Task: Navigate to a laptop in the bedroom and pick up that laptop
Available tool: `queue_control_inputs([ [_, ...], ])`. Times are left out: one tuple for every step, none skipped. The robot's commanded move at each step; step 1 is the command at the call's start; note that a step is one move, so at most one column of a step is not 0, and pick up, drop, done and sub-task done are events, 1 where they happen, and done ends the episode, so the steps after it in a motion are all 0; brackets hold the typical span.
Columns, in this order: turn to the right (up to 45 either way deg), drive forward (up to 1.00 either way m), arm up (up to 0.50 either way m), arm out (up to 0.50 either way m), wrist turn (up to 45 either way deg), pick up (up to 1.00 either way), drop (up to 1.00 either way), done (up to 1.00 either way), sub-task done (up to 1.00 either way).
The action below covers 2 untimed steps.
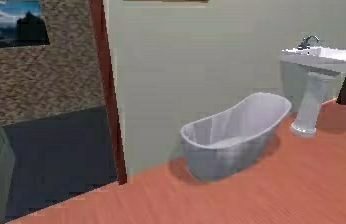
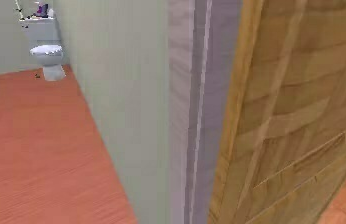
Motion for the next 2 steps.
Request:
queue_control_inputs([
  [-30.0, 0.00, 0.00, 0.00, 0.0, 0.00, 0.00, 0.00, 0.00],
  [0.0, 0.05, 0.00, 0.00, 0.0, 0.00, 0.00, 0.00, 0.00],
])
